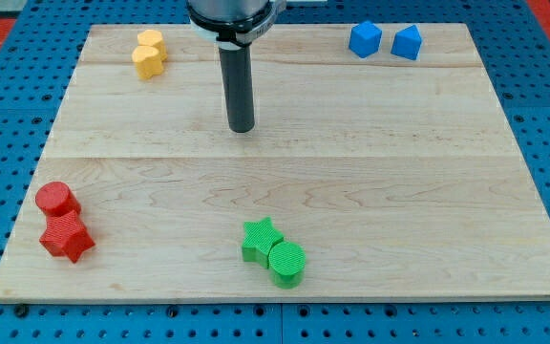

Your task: Slide the red star parallel to the green star

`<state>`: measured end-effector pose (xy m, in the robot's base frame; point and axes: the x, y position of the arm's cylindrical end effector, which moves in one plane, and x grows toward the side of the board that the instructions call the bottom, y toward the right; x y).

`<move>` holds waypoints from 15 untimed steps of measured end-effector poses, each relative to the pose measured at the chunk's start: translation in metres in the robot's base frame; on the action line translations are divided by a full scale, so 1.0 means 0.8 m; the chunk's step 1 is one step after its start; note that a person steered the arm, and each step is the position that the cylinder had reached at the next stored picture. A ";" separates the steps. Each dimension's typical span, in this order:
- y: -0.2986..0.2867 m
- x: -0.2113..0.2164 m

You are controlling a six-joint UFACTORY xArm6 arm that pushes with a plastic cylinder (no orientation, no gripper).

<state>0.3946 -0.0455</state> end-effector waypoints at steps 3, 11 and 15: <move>-0.001 -0.001; 0.040 -0.231; 0.029 -0.253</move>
<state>0.1925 -0.0219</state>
